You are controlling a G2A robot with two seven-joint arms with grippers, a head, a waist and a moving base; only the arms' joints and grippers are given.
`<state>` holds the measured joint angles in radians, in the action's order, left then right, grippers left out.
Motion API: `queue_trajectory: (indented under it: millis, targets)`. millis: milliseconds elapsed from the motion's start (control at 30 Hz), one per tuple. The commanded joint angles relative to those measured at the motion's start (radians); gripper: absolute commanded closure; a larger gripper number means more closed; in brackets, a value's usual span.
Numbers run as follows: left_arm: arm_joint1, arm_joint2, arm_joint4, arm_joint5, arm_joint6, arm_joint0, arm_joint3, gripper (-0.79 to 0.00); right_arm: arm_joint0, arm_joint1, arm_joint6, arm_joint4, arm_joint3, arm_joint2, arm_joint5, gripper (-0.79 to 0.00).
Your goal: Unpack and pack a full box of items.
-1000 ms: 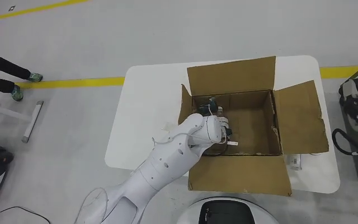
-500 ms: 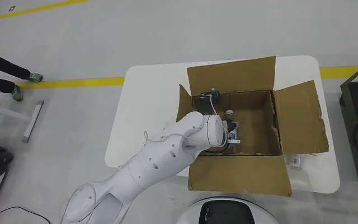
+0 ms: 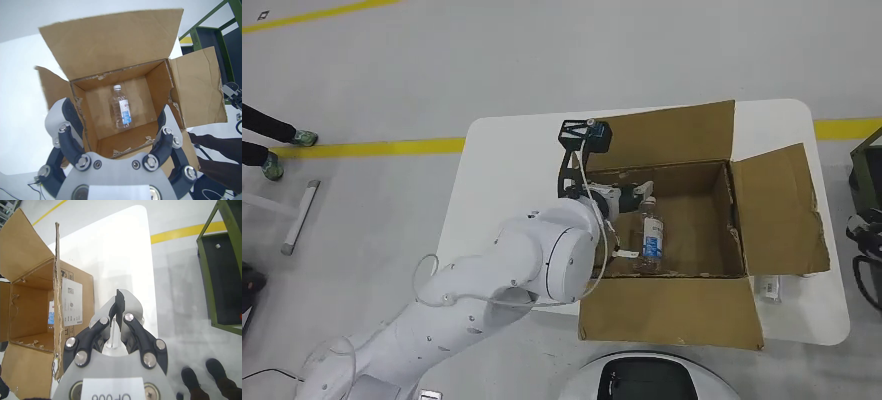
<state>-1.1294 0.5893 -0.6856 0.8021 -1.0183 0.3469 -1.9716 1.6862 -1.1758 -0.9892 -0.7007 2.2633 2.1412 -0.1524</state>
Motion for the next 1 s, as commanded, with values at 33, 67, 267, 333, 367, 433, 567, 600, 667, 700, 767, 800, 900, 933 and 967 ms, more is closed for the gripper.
queue_trajectory:
  millis: [33, 67, 267, 333, 367, 433, 567, 600, 667, 700, 767, 800, 900, 933, 967]
  targets:
    - [0.039, 0.058, -0.03, -0.005, -0.005, 0.05, -0.037, -0.785, 0.011, 0.0, 0.01, -0.02, -0.002, -0.01, -0.002, 0.0]
    - [0.05, 0.078, -0.04, -0.007, -0.007, 0.068, -0.054, -0.785, 0.011, 0.0, 0.01, -0.02, -0.002, -0.01, -0.002, 0.0]
    - [0.108, 0.179, -0.11, -0.022, -0.022, 0.178, -0.124, -0.785, 0.011, 0.0, 0.01, -0.02, -0.002, -0.01, -0.002, 0.0]
    - [0.122, 0.215, -0.119, -0.015, -0.014, 0.219, -0.135, -0.785, 0.016, 0.001, 0.017, -0.018, -0.007, -0.023, 0.023, 0.0]
    - [0.127, 0.235, -0.122, -0.005, -0.005, 0.238, -0.14, -0.785, 0.018, 0.002, 0.01, -0.016, -0.023, -0.029, 0.02, 0.0]
    - [0.137, 0.27, -0.119, 0.014, 0.014, 0.274, -0.158, -0.785, 0.008, 0.006, -0.044, -0.027, -0.047, -0.044, -0.008, 0.0]
    - [0.155, 0.321, -0.154, 0.033, 0.034, 0.335, -0.193, -0.785, -0.051, 0.02, -0.194, -0.074, -0.089, -0.089, -0.065, 0.0]
    - [0.157, 0.335, -0.148, 0.041, 0.041, 0.351, -0.202, -0.785, -0.069, 0.024, -0.237, -0.088, -0.1, -0.104, -0.083, 0.0]
    - [0.163, 0.355, -0.156, 0.048, 0.049, 0.374, -0.206, -0.785, -0.107, 0.031, -0.302, -0.114, -0.115, -0.13, -0.106, 0.0]
    - [0.163, 0.355, -0.156, 0.048, 0.049, 0.374, -0.206, -0.785, -0.121, 0.034, -0.326, -0.128, -0.123, -0.14, -0.118, 0.0]
    - [0.163, 0.355, -0.156, 0.048, 0.049, 0.374, -0.206, -0.785, -0.144, 0.041, -0.38, -0.163, -0.126, -0.166, -0.113, -0.049]
    - [0.163, 0.355, -0.156, 0.048, 0.049, 0.374, -0.206, -0.785, -0.157, 0.043, -0.395, -0.174, -0.131, -0.173, -0.12, -0.105]
    - [0.163, 0.355, -0.156, 0.048, 0.049, 0.374, -0.206, -0.785, -0.181, 0.049, -0.433, -0.206, -0.139, -0.199, -0.127, -0.234]
    - [0.163, 0.355, -0.156, 0.048, 0.049, 0.374, -0.206, -0.785, -0.185, 0.05, -0.439, -0.212, -0.141, -0.207, -0.128, -0.234]
    - [0.163, 0.355, -0.156, 0.048, 0.049, 0.374, -0.206, -0.785, -0.189, 0.051, -0.442, -0.217, -0.144, -0.213, -0.131, -0.243]
